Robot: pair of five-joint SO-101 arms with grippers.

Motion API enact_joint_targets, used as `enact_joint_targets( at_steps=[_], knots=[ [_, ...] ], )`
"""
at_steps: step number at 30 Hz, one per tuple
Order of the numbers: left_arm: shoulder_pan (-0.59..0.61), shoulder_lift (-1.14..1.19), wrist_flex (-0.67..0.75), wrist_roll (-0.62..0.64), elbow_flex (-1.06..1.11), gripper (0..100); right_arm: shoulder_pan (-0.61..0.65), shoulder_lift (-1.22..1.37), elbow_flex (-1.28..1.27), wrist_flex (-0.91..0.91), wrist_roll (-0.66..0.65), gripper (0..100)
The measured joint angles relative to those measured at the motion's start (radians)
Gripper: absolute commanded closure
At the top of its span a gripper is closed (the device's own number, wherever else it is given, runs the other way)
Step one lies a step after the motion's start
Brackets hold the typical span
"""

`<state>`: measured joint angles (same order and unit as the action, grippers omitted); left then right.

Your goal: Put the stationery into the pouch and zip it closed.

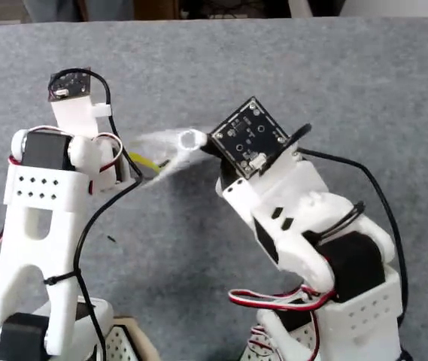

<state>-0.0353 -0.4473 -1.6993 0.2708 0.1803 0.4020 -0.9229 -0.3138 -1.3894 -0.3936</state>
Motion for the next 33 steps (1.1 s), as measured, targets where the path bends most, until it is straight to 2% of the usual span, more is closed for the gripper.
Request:
enact_joint_targets(
  at_steps=[24, 33],
  knots=[
    [-0.005, -0.046, -0.043, 0.0, -0.278, 57, -0.002, 0.0, 0.235, 0.0, -0.002, 98.6],
    [0.133, -0.163, 0.083, -0.002, -0.259, 58, -0.037, 0.0, 0.252, 0.071, -0.002, 98.6]
  ],
)
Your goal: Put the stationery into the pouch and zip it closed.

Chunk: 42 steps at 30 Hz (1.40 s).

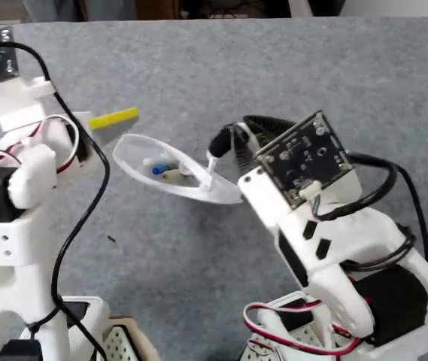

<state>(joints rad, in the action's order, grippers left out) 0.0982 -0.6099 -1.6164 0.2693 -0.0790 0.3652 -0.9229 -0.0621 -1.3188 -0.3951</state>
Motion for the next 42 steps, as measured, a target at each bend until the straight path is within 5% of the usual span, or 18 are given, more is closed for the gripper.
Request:
enact_joint_targets(
  at_steps=[13, 25, 30, 42],
  knots=[
    [0.017, -0.009, 0.003, 0.0, 0.092, 58, -0.068, -0.002, 0.002, 0.071, 0.003, 98.6],
    [0.018, -0.009, 0.003, 0.0, 0.092, 58, -0.006, -0.015, -0.011, -0.305, 0.002, 95.7],
    [0.018, -0.009, 0.003, -0.002, 0.149, 57, 0.006, -0.008, -0.178, -0.331, 0.002, 85.7],
    [0.025, -0.009, 0.012, -0.041, 0.408, 58, 0.009, 0.175, -0.638, -0.123, 0.002, 85.8]
  ],
)
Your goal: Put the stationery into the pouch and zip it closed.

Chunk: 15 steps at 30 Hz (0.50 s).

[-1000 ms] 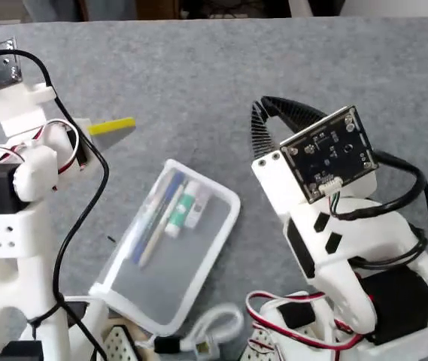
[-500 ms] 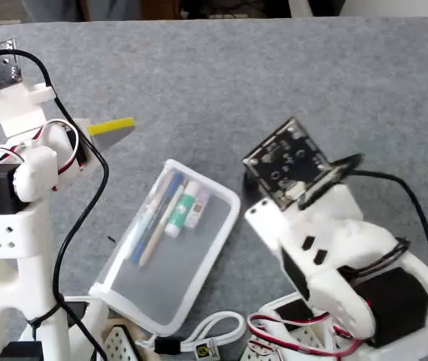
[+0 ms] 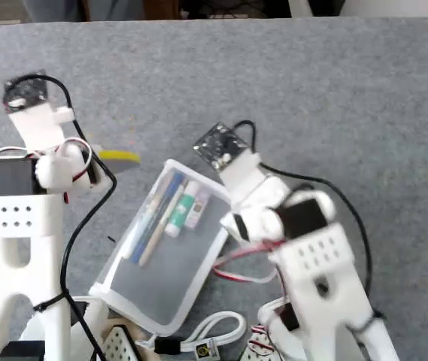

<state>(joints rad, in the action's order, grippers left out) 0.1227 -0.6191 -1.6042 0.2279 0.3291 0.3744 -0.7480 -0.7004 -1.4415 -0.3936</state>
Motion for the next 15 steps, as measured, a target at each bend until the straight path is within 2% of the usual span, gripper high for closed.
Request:
enact_joint_targets(
  at_steps=[3, 8, 15],
  knots=[
    [0.0, 0.0, 0.028, -0.058, 0.089, 58, 0.0, 0.175, 0.026, -0.005, 0.0, 85.8],
    [0.0, 0.0, 0.089, -0.074, 0.178, 58, 0.002, 0.454, 0.167, -0.02, 0.0, 85.8],
    [0.0, 0.0, 0.112, -0.084, 0.206, 58, 0.002, 0.601, 0.299, -0.02, 0.025, 85.5]
  ],
)
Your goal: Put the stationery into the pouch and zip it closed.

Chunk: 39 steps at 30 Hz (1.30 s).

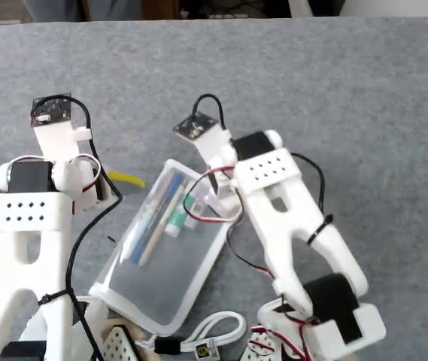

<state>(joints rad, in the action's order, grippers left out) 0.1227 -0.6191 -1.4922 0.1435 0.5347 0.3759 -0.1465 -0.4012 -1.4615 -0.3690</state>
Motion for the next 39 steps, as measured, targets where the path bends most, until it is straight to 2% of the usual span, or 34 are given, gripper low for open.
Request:
enact_joint_targets(
  at_steps=[14, 25, 39],
  knots=[
    [0.0, 0.0, 0.091, -0.003, 0.133, 57, -0.002, 0.287, 0.181, 0.002, 0.043, 85.4],
    [0.0, 0.0, 0.098, -0.003, 0.133, 57, -0.169, 0.491, 0.279, 0.002, 0.043, 85.4],
    [0.0, 0.0, 0.098, -0.003, 0.133, 57, -0.104, 0.494, 0.279, -0.002, 0.043, 85.3]
  ],
)
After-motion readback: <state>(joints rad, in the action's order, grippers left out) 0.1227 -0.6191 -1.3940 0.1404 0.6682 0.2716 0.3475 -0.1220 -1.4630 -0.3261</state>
